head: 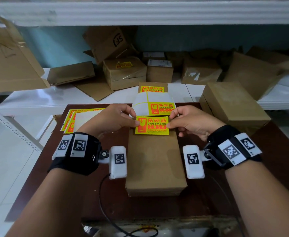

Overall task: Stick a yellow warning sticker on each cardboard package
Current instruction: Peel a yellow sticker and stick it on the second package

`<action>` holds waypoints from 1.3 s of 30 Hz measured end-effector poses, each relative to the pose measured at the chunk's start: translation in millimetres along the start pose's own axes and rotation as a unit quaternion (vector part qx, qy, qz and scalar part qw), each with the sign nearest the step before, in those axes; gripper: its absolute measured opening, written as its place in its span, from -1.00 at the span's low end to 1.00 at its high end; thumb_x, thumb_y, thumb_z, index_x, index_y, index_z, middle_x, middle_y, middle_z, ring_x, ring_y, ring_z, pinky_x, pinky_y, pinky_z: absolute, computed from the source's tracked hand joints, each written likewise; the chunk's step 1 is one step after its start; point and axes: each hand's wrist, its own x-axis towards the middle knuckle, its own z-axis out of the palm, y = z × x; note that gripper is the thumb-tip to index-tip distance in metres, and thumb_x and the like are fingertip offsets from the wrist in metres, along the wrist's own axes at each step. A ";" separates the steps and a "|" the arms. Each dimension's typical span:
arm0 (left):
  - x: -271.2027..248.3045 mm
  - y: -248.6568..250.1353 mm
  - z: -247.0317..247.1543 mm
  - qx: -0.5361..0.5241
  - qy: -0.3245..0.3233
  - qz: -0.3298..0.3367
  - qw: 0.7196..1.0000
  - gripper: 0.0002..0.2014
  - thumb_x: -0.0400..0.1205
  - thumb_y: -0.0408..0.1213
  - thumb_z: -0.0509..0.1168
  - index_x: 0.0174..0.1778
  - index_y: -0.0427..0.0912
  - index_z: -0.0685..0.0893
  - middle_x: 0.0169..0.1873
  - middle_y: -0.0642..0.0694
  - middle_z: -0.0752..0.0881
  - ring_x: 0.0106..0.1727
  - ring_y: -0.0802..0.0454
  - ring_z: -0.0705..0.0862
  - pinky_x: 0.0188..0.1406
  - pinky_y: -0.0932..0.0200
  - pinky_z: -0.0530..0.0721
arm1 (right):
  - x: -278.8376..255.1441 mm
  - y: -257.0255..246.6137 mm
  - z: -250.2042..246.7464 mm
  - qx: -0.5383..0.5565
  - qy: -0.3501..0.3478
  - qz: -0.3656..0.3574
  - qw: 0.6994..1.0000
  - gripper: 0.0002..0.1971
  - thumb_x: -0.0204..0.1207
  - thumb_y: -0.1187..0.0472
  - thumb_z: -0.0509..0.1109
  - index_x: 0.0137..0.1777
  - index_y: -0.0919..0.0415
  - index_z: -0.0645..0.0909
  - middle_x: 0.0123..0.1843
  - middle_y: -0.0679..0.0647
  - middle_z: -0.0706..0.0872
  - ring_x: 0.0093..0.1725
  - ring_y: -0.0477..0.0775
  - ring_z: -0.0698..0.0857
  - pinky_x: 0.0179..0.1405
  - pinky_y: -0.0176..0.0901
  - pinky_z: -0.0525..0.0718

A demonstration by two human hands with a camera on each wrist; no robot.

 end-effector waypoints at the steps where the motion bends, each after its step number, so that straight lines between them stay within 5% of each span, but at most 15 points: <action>1: 0.2 1.2 -0.2 0.004 0.000 -0.001 1.000 -0.78 0.48 -0.29 0.60 -0.11 -0.10 0.68 -0.39 0.00 0.78 -0.58 0.23 0.44 -0.64 0.37 0.30 | -0.3 0.0 0.1 -0.005 0.002 -0.002 1.000 -0.76 0.45 0.42 0.57 -0.10 0.13 0.60 -0.35 0.02 0.63 -0.45 -0.09 0.48 -0.47 -0.19 0.61; 10: -6.8 8.4 -0.7 0.035 -0.033 0.015 0.999 -0.70 0.48 -0.34 0.59 0.08 -0.14 0.72 -0.36 -0.01 0.85 -0.41 0.35 0.69 -0.41 0.44 0.52 | -3.0 -3.0 -3.1 -0.072 -0.005 -0.014 0.997 -0.76 0.45 0.32 0.60 -0.08 0.08 0.58 -0.04 0.25 0.78 -0.19 0.04 0.58 -0.41 -0.19 0.57; 17: -9.8 10.9 -4.1 0.052 -0.037 0.010 0.998 -0.69 0.48 -0.34 0.60 0.10 -0.16 0.72 -0.36 0.00 0.81 -0.55 0.37 0.58 -0.62 0.52 0.39 | -4.0 -6.7 1.0 -0.096 0.005 -0.028 0.995 -0.77 0.44 0.28 0.61 -0.11 0.07 0.58 0.13 0.33 0.82 -0.08 0.07 0.64 -0.45 -0.20 0.54; 26: -10.7 14.7 -2.7 0.075 -0.045 0.011 0.996 -0.69 0.48 -0.31 0.60 0.09 -0.11 0.71 -0.29 -0.04 0.86 -0.42 0.36 0.68 -0.51 0.49 0.47 | -5.0 -4.2 0.9 -0.115 0.010 -0.039 0.993 -0.70 0.42 0.33 0.62 -0.16 0.08 0.51 0.09 0.43 0.81 -0.15 0.14 0.60 -0.51 -0.17 0.46; 29: -10.5 15.3 -2.6 0.085 -0.051 0.017 0.995 -0.68 0.47 -0.31 0.60 0.09 -0.11 0.71 -0.32 -0.02 0.86 -0.36 0.30 0.71 -0.33 0.31 0.52 | -3.0 -2.4 -0.9 -0.106 0.013 -0.046 0.993 -0.67 0.39 0.37 0.63 -0.19 0.08 0.50 -0.13 0.34 0.77 -0.22 0.15 0.60 -0.54 -0.24 0.46; 33: -9.3 13.0 -3.0 0.069 -0.057 0.028 0.996 -0.71 0.48 -0.37 0.59 0.07 -0.18 0.70 -0.34 -0.04 0.84 -0.43 0.33 0.67 -0.48 0.47 0.48 | -3.6 -1.4 -0.5 -0.084 0.014 -0.059 0.995 -0.64 0.36 0.51 0.61 -0.21 0.14 0.50 -0.27 0.13 0.72 -0.19 0.10 0.71 -0.20 -0.17 0.65; 37: -6.6 10.5 -3.0 0.071 -0.057 0.030 0.995 -0.72 0.47 -0.34 0.61 0.02 -0.13 0.71 -0.30 -0.08 0.87 -0.28 0.22 0.73 -0.21 0.29 0.57 | -4.0 -0.4 -0.2 -0.100 0.013 -0.059 0.993 -0.65 0.36 0.50 0.62 -0.20 0.15 0.51 -0.30 0.09 0.72 -0.21 0.07 0.73 -0.09 -0.08 0.71; 39: -5.9 9.2 -3.1 0.069 -0.057 0.031 0.996 -0.73 0.47 -0.34 0.60 0.02 -0.12 0.71 -0.31 -0.07 0.87 -0.31 0.25 0.73 -0.28 0.30 0.53 | -4.7 -0.2 0.7 -0.099 0.012 -0.059 0.993 -0.65 0.36 0.50 0.62 -0.21 0.15 0.51 -0.32 0.08 0.71 -0.20 0.08 0.72 -0.04 0.00 0.73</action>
